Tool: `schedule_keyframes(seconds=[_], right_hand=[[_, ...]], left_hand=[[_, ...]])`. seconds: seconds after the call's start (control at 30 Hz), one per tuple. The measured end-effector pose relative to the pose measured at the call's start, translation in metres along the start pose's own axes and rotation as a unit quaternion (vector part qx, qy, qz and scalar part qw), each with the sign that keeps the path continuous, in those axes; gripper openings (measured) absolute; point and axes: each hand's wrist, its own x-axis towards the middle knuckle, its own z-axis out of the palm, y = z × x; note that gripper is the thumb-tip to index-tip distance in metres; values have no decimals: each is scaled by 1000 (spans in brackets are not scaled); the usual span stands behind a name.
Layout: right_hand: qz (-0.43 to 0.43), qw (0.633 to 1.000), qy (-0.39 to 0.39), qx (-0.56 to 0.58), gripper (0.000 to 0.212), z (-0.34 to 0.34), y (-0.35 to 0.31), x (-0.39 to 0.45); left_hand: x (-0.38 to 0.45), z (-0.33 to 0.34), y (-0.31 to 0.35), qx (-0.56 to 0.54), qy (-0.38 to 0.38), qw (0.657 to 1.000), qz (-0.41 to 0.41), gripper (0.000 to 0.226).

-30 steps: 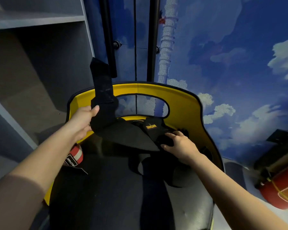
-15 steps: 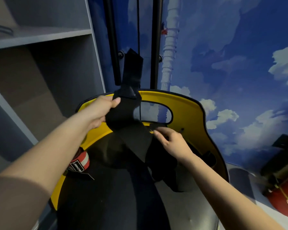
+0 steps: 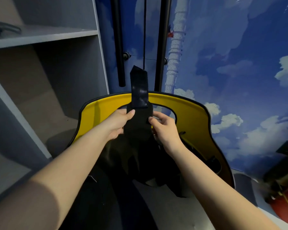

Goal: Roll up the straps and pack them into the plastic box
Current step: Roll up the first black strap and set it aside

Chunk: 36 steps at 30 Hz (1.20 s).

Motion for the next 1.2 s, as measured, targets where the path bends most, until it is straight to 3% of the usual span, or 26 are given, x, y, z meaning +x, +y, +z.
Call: schedule_keyframes(seconds=[0.07, 0.23, 0.37, 0.5, 0.63, 0.73, 0.87, 0.97, 1.03, 1.1, 1.2], right_hand=[[46, 999, 25, 7, 19, 7, 6, 12], [152, 986, 55, 49, 23, 23, 31, 44], [208, 970, 96, 75, 29, 28, 65, 69], [263, 959, 92, 62, 32, 34, 101, 96], [297, 953, 56, -3, 34, 39, 126, 107], [267, 959, 8, -93, 26, 34, 124, 100], [201, 962, -81, -168, 53, 18, 112, 84], [157, 936, -155, -274, 75, -3, 102, 69], [138, 925, -220, -279, 65, -13, 98, 60], [117, 922, -270, -251, 34, -18, 94, 55], [77, 942, -249, -213, 26, -19, 88, 52]], left_hand=[[7, -1, -4, -22, 16, 1000, 2, 23], [12, -15, -36, -105, -8, 993, -49, 43], [10, -20, -78, -35, -8, 996, -85, 64], [24, -4, -109, -63, 39, 992, -104, 66], [49, -1, -132, -35, 133, 985, -105, 59], [65, -3, -143, -43, 166, 979, -108, 56], [77, 1, -144, -45, 206, 972, -101, 54], [83, 5, -143, -27, 244, 964, -106, 51], [86, 6, -143, -27, 260, 959, -108, 50], [83, 9, -143, -52, 241, 963, -109, 48], [65, 12, -138, -215, 176, 944, -178, 41]])
